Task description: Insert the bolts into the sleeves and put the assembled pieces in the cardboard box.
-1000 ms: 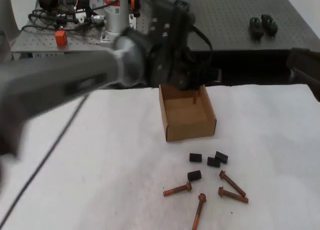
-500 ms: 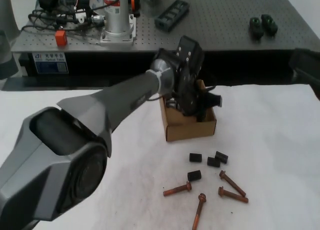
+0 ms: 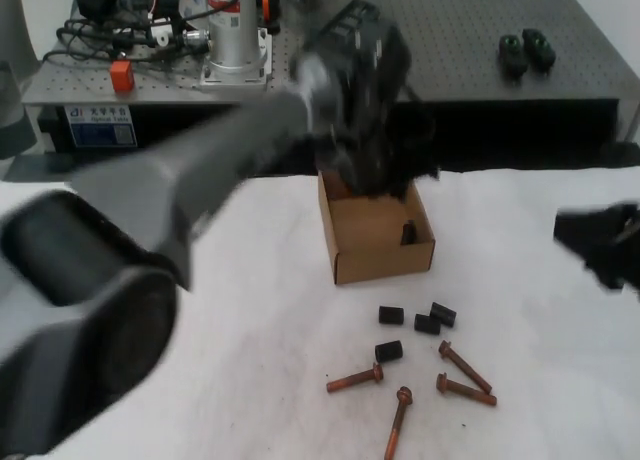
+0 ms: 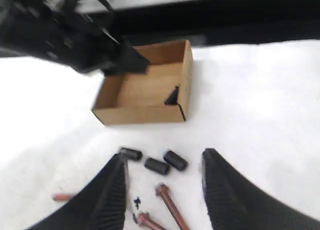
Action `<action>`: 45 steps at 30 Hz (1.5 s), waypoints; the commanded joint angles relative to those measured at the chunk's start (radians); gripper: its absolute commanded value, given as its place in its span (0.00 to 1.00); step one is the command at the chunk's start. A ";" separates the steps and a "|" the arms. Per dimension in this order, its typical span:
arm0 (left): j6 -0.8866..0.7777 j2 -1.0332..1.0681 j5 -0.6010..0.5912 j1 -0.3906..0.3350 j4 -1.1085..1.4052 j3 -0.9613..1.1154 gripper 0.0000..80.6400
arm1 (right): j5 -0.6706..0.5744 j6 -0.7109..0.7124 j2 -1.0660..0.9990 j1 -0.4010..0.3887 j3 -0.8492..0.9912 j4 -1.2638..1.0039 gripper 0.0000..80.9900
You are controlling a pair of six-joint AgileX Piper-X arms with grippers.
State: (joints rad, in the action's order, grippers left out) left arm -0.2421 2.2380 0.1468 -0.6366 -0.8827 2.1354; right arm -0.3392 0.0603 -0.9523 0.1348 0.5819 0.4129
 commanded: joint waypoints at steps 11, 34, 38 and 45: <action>-0.003 -0.422 0.299 0.077 -0.037 -0.399 0.16 | 0.149 0.191 -0.496 -0.193 0.298 0.245 0.42; 0.273 -0.837 -0.120 0.088 0.093 -1.010 0.12 | 0.418 0.284 -0.844 -0.336 0.443 0.320 0.14; 0.357 -0.837 -0.279 0.088 0.099 -1.010 0.12 | 0.418 0.284 -0.842 -0.327 0.443 0.317 0.00; 0.432 -0.837 -0.468 0.077 0.141 -1.010 0.12 | 0.267 0.190 -0.683 -0.250 0.423 0.307 0.00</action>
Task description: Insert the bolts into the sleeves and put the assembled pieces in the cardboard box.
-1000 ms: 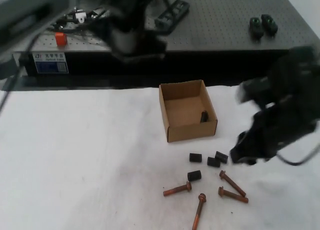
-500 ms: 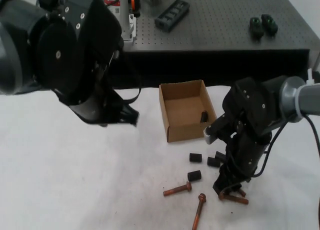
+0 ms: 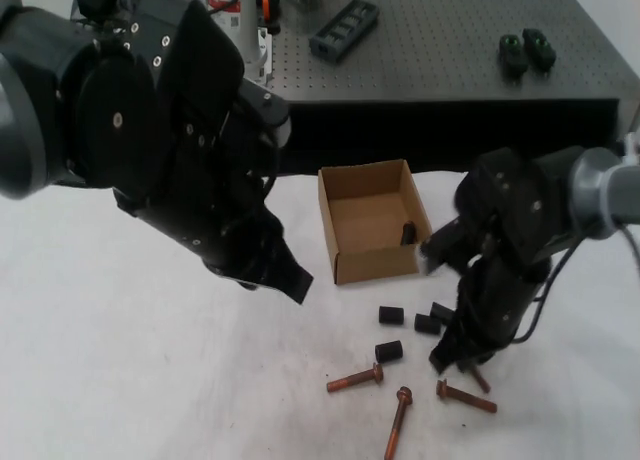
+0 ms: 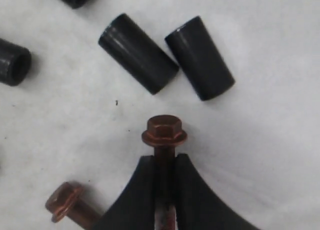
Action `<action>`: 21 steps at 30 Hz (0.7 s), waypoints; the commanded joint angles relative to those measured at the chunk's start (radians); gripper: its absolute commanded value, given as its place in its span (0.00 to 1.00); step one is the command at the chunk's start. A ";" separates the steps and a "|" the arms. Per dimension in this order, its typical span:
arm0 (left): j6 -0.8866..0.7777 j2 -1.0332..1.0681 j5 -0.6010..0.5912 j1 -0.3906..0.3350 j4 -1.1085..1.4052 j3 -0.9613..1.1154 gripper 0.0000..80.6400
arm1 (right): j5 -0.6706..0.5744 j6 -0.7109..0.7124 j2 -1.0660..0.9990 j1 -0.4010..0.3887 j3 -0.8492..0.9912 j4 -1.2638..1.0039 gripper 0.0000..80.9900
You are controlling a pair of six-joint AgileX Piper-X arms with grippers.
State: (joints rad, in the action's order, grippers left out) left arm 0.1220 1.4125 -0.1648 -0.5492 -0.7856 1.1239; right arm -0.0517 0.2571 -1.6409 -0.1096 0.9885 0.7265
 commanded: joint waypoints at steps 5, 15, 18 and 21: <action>0.035 0.008 -0.161 -0.042 0.147 0.002 0.12 | -0.086 -0.040 0.251 0.085 -0.079 -0.012 0.00; 0.102 0.360 -0.146 -0.151 0.061 0.241 0.38 | -0.172 -0.152 0.669 0.186 -0.287 0.030 0.00; 0.179 0.498 -0.073 -0.187 -0.026 0.369 0.45 | -0.189 -0.176 0.723 0.188 -0.314 0.032 0.00; 0.276 0.612 -0.031 -0.220 -0.115 0.491 0.45 | -0.192 -0.186 0.739 0.188 -0.324 0.032 0.00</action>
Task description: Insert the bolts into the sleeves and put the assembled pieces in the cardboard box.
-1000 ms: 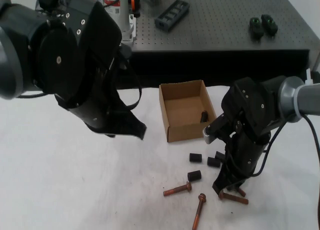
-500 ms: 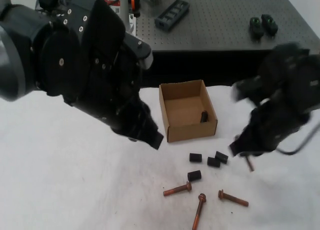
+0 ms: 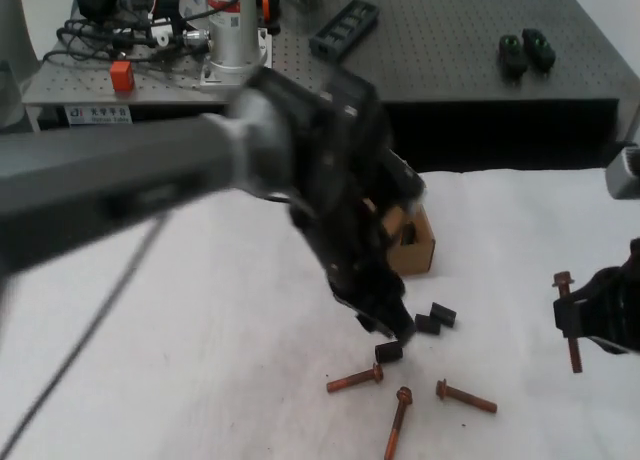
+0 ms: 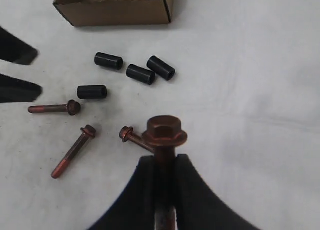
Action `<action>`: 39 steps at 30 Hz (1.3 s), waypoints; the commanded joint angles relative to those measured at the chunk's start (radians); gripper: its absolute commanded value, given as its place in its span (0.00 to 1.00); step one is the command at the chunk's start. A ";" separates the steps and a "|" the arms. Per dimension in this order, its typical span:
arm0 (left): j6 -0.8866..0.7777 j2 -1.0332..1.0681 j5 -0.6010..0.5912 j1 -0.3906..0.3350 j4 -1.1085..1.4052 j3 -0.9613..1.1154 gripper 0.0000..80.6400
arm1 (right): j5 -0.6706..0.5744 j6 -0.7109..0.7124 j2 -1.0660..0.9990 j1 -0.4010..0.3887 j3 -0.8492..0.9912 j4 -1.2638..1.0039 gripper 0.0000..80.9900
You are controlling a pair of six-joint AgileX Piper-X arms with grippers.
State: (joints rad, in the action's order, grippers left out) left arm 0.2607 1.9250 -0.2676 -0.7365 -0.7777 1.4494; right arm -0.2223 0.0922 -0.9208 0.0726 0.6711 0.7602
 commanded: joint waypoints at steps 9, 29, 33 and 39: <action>0.243 0.283 0.192 -0.075 -0.177 0.325 0.45 | -0.021 -0.022 0.018 0.006 -0.005 -0.003 0.00; 0.278 0.321 0.261 -0.075 -0.184 0.325 0.01 | -0.021 -0.022 0.018 0.006 -0.005 -0.004 0.00; 0.210 0.287 0.286 -0.073 -0.167 0.342 0.01 | -0.031 -0.032 0.018 0.006 -0.005 -0.029 0.00; -0.005 0.088 0.140 -0.013 -0.092 0.268 0.01 | -0.198 -0.165 0.018 0.006 -0.008 -0.196 0.00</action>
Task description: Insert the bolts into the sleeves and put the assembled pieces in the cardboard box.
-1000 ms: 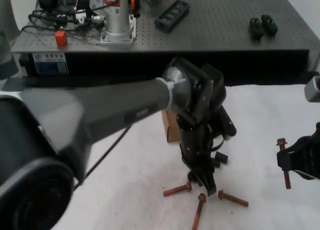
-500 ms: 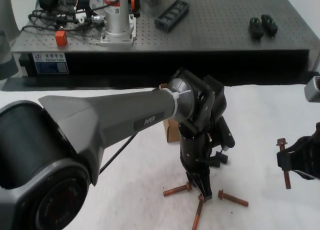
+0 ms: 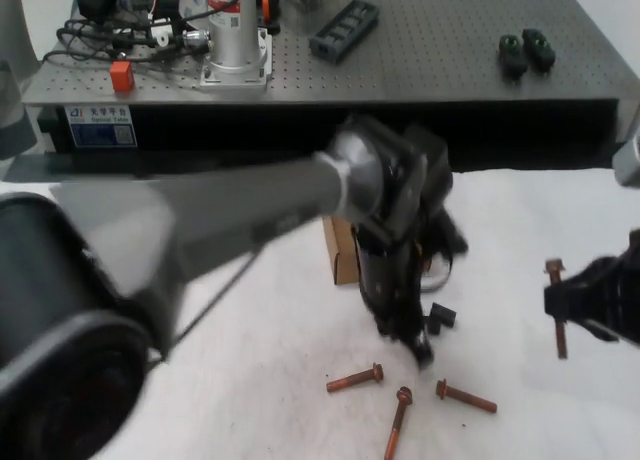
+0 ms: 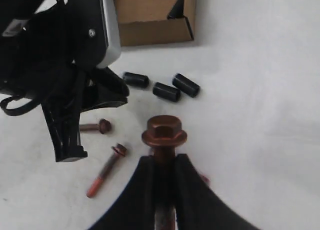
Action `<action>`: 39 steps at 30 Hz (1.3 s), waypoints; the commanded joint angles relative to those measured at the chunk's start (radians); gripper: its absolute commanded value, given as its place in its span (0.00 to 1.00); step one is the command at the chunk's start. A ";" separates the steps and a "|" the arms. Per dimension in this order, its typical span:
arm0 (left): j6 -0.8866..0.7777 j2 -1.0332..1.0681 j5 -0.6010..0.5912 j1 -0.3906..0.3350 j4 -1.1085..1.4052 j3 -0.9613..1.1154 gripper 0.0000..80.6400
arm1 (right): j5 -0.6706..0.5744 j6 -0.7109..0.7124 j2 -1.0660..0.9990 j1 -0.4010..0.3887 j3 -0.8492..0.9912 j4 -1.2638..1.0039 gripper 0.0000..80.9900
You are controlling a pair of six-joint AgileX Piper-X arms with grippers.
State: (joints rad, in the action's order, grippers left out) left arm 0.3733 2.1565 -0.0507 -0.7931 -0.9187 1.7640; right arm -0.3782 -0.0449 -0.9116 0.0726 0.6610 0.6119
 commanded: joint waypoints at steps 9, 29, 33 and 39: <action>-0.405 -0.606 -0.350 0.099 0.688 -0.684 0.01 | -0.156 -0.359 0.007 -0.161 0.003 -0.596 0.00; -0.610 -0.881 -0.556 0.087 1.288 -1.006 0.01 | -0.128 -0.436 -0.026 -0.350 0.003 -0.771 0.00; -0.612 -0.881 -0.535 0.087 1.290 -1.006 0.01 | -0.133 -0.426 -0.026 -0.354 0.003 -0.713 0.00; -0.612 -0.881 -0.533 0.087 1.295 -1.006 0.01 | -0.133 -0.403 -0.026 -0.366 0.003 -0.696 0.00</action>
State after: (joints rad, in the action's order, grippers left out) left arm -0.2291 1.2851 -0.6007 -0.7049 0.3451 0.7526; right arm -0.4964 -0.4534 -0.9401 -0.2871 0.6610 -0.0786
